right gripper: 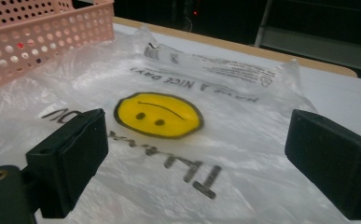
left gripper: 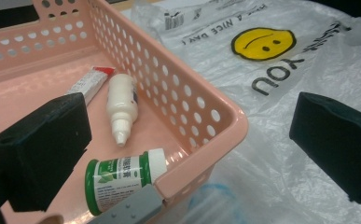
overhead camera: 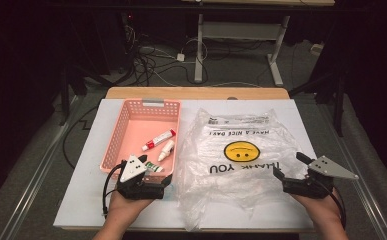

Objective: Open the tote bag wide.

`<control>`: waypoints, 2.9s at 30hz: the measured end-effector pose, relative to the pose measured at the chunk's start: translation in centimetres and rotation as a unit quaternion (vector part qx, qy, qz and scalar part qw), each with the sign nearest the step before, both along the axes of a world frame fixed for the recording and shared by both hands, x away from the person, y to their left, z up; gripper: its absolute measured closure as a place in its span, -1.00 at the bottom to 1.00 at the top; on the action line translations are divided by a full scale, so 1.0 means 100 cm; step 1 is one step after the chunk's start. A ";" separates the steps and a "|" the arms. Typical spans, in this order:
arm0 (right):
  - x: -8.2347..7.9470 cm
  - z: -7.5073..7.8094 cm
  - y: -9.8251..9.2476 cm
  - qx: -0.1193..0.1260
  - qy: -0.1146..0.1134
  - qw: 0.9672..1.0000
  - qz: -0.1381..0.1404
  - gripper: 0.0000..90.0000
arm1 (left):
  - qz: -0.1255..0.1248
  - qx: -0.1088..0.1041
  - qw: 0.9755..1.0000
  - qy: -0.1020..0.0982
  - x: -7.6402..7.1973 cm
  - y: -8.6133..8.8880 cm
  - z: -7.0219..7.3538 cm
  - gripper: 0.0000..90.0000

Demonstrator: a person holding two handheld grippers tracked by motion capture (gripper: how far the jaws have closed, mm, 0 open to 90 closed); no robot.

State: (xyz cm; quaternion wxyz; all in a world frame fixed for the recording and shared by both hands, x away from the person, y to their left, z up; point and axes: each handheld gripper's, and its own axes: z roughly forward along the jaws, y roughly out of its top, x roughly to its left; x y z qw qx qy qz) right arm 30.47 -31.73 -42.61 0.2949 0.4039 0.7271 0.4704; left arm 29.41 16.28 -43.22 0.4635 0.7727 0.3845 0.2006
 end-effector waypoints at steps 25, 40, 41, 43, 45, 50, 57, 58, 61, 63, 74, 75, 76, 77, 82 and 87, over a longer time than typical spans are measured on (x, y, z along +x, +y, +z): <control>-0.006 -0.019 -0.077 0.020 0.081 0.993 -0.088 -0.22 | -0.035 0.002 0.999 0.026 0.000 0.002 -0.001 -1.00; 0.016 -0.036 -0.074 0.005 0.162 0.981 -0.110 -0.06 | -0.019 -0.020 1.000 0.011 -0.001 0.007 -0.002 -1.00; 0.018 -0.038 -0.074 0.006 0.167 0.980 -0.109 -0.04 | -0.019 -0.021 1.000 0.011 -0.001 0.006 -0.002 -1.00; 0.019 -0.039 -0.073 0.006 0.172 0.979 -0.107 0.01 | -0.019 -0.021 1.000 0.013 -0.001 0.006 -0.002 -1.00; 0.020 -0.042 -0.069 -0.016 0.181 0.978 -0.104 0.31 | -0.023 -0.031 0.999 0.027 0.000 0.005 -0.001 -1.00; 0.013 -0.044 -0.068 -0.033 0.181 0.978 -0.097 0.88 | -0.030 -0.024 0.999 0.025 -0.001 0.004 0.002 -1.00; -0.019 -0.040 -0.062 -0.041 0.176 0.980 -0.081 0.97 | -0.024 -0.013 0.999 0.020 0.000 0.006 0.003 -1.00; -0.024 -0.039 -0.060 -0.036 0.176 0.980 -0.080 0.97 | -0.027 -0.016 0.999 0.023 0.000 0.006 0.004 -1.00; -0.035 -0.034 -0.055 -0.037 0.167 0.982 -0.075 0.97 | -0.028 -0.011 0.999 0.029 0.001 0.006 0.006 -1.00; -0.045 -0.034 -0.053 -0.037 0.164 0.983 -0.076 0.97 | -0.027 -0.006 0.999 0.024 0.002 0.005 0.006 -1.00; -0.059 -0.008 -0.052 0.009 0.115 0.993 -0.038 0.40 | -0.029 -0.024 0.999 0.013 0.002 0.007 0.007 -1.00; -0.050 -0.003 -0.053 0.011 0.106 0.994 -0.038 0.39 | -0.029 -0.024 0.999 0.013 0.002 0.007 0.007 -1.00; -0.039 0.002 -0.054 0.009 0.101 0.994 -0.036 0.37 | -0.029 -0.022 0.999 0.014 0.001 0.007 0.007 -1.00; -0.039 0.002 -0.054 0.009 0.101 0.994 -0.036 0.37 | -0.029 -0.022 0.999 0.014 0.001 0.007 0.007 -1.00; 0.046 0.015 -0.041 -0.004 0.096 0.995 -0.034 0.34 | -0.027 -0.019 0.999 0.016 -0.003 0.008 0.005 -1.00; 0.114 0.015 -0.027 -0.026 0.106 0.993 -0.049 0.28 | -0.018 -0.025 0.999 0.015 -0.006 0.013 0.005 -1.00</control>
